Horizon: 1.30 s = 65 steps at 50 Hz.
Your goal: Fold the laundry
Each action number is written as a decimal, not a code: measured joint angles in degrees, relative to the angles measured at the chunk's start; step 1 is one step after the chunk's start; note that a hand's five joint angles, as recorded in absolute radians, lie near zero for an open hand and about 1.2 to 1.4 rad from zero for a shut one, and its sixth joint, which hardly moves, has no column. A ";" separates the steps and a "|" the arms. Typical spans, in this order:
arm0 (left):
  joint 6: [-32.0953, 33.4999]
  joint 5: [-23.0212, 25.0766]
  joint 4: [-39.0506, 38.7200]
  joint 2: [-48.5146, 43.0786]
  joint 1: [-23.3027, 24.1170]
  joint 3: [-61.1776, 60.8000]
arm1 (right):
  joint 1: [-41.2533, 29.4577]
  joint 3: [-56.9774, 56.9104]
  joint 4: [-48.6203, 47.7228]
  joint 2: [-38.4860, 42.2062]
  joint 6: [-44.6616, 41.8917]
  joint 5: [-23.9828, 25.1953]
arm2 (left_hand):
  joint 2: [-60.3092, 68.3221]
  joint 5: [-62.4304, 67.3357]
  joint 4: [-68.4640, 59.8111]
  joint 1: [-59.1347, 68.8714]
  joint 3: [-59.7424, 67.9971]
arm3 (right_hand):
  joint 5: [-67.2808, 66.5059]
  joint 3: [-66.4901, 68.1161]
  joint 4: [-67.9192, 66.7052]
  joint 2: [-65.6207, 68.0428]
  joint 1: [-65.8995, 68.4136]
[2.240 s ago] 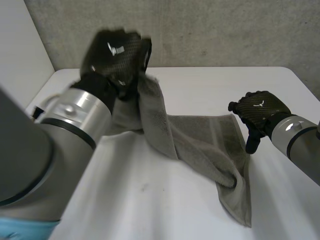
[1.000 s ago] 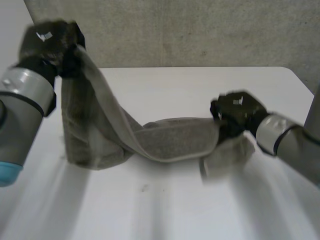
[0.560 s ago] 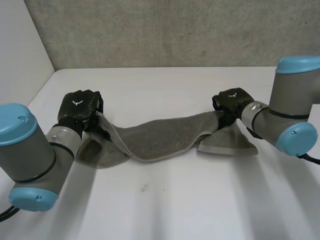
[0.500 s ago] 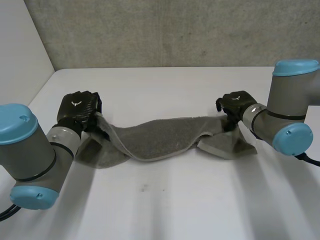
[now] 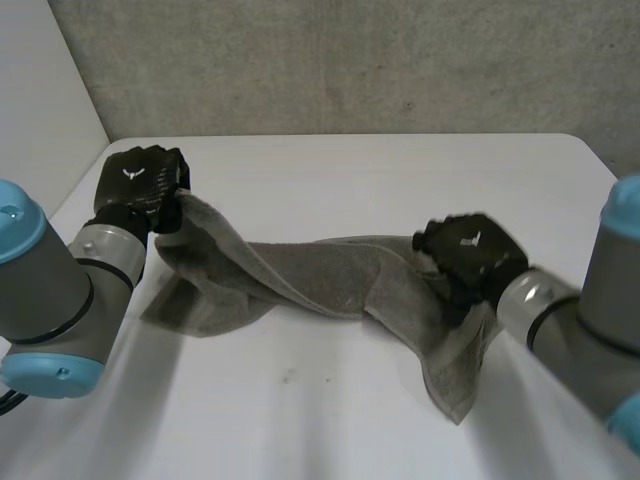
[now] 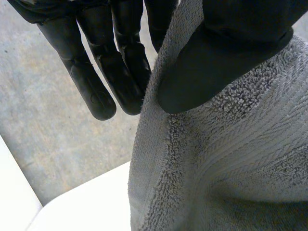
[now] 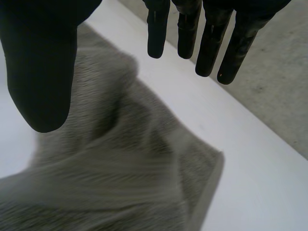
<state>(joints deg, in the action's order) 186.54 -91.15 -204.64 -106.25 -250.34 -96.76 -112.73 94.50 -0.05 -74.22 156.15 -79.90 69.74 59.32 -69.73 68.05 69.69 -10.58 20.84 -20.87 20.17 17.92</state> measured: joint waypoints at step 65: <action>-9.68 -0.49 9.22 19.51 2.96 7.11 | -13.65 -2.85 -26.17 14.90 22.43 -15.84 | 0.04 0.00 -0.02 0.34 0.01 | -45.34 46.43 -47.15 47.05 35.99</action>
<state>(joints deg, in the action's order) 176.86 -91.64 -195.42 -86.74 -247.38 -89.66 -126.39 91.66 -26.22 -59.32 178.58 -95.74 69.77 59.32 -69.75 68.39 69.70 -55.92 67.27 -68.02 67.22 53.91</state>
